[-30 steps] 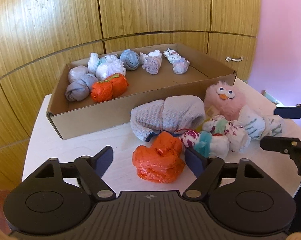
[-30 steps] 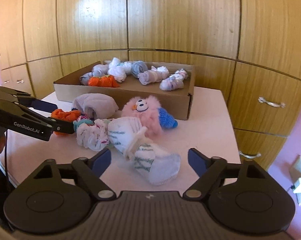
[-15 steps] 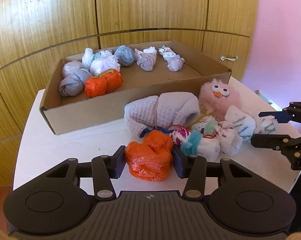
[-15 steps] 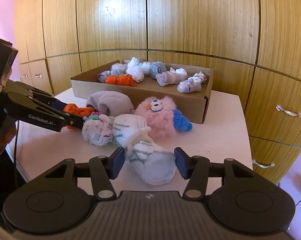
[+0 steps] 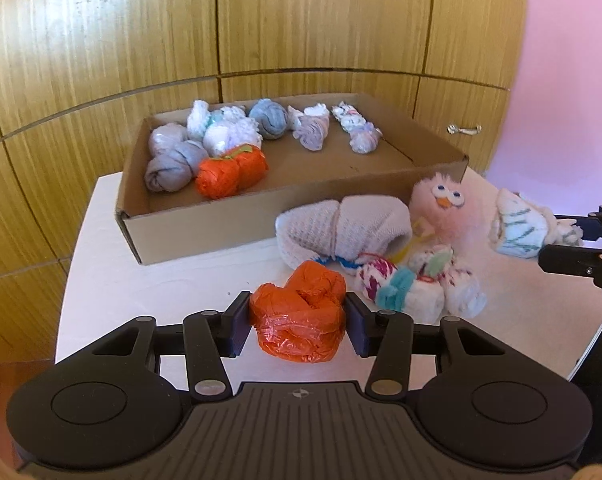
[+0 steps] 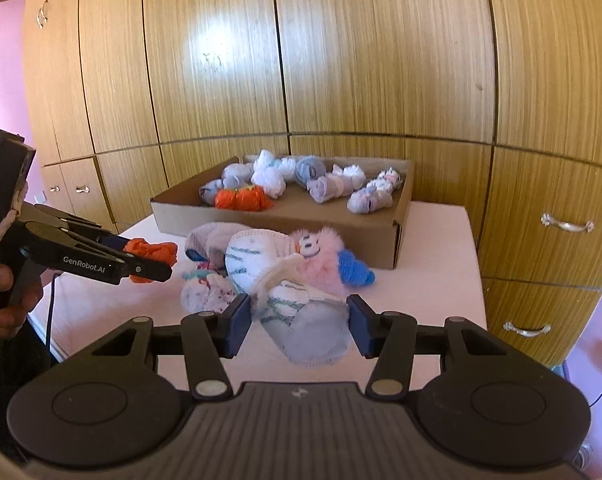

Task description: Organize objects

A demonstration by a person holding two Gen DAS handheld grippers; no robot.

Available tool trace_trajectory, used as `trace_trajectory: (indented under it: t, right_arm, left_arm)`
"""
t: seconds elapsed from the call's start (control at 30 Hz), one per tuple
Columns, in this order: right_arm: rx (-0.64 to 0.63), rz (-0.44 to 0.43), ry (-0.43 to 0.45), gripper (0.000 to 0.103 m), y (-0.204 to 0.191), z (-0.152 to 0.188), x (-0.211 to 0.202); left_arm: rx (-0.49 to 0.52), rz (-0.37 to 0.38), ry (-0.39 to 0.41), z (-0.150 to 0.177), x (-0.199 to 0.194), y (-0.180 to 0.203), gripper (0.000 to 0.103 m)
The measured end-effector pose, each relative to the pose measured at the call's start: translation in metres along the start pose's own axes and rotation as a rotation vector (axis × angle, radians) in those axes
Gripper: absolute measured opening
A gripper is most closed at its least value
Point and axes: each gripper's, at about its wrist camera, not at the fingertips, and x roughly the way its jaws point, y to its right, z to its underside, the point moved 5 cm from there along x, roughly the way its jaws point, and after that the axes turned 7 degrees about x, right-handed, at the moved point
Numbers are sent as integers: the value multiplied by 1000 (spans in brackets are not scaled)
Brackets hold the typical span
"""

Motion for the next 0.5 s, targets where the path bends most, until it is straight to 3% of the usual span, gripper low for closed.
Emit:
trace_trajectory:
  t: [0.5]
  right_arm:
    - [-11,-43,55,48,-5,-39,-1]
  left_arm:
    - [-17,-54,36,-36,-12,-33,55]
